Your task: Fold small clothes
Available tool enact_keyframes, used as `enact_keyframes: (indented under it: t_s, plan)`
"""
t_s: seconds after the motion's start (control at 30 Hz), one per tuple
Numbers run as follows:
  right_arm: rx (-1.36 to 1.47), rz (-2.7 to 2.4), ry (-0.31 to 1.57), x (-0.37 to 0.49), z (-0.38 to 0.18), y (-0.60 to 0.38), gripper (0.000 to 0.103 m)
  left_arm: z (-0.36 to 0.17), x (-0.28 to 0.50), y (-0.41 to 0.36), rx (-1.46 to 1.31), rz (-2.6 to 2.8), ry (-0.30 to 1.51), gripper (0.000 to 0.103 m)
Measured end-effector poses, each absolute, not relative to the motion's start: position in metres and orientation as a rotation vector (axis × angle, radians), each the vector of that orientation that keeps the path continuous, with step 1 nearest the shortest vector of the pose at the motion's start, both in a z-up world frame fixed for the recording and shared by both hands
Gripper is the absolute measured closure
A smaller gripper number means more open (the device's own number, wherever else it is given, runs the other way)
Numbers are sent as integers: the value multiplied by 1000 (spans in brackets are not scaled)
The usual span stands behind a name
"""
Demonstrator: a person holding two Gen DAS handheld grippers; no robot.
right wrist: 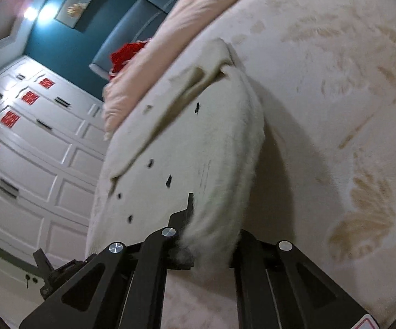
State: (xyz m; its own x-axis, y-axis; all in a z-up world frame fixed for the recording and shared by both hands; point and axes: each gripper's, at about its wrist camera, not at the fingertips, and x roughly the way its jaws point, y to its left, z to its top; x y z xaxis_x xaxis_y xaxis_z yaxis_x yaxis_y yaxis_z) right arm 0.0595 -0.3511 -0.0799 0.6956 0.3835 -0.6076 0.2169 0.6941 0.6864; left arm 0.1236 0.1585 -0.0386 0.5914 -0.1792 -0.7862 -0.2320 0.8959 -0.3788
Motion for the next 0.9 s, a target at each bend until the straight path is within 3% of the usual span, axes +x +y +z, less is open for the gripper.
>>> enact_keyframes:
  t_s: [0.17,0.3,0.33,0.4,0.43,0.47,0.5,0.53,0.57,0.73,0.9]
  plan:
    - [825,118,835,21,-62,-360,97,-19,88,161,-429,-18,964,97]
    - [810,87,924,10,-77,-368,97,-40,79,163,-429,-29,1019,96]
    - [797,75,948,13,-83,-370,92,-53,83,164,-439,-17,1037,92]
    - [766,26,993,20,-96,-369,89,-72,90,169,-489,14,1061,81]
    - [764,7,999,23,-99,-370,81,-73,92,171,-520,24,1050,74]
    - [773,-6,989,25,-101,-372,62,-72,92,173,-544,28,1028,59]
    - [783,-12,972,27,-101,-373,54,-67,94,171,-534,47,1004,48]
    - [795,-3,947,31,-100,-373,45,-63,96,169,-505,74,996,22]
    - [789,-3,942,34,-101,-372,40,-59,99,165,-471,96,983,9]
    - [653,-25,951,60,-104,-344,23,-77,126,150,-433,83,1078,9]
    - [633,-21,941,73,-106,-336,26,-83,137,133,-337,105,1090,11]
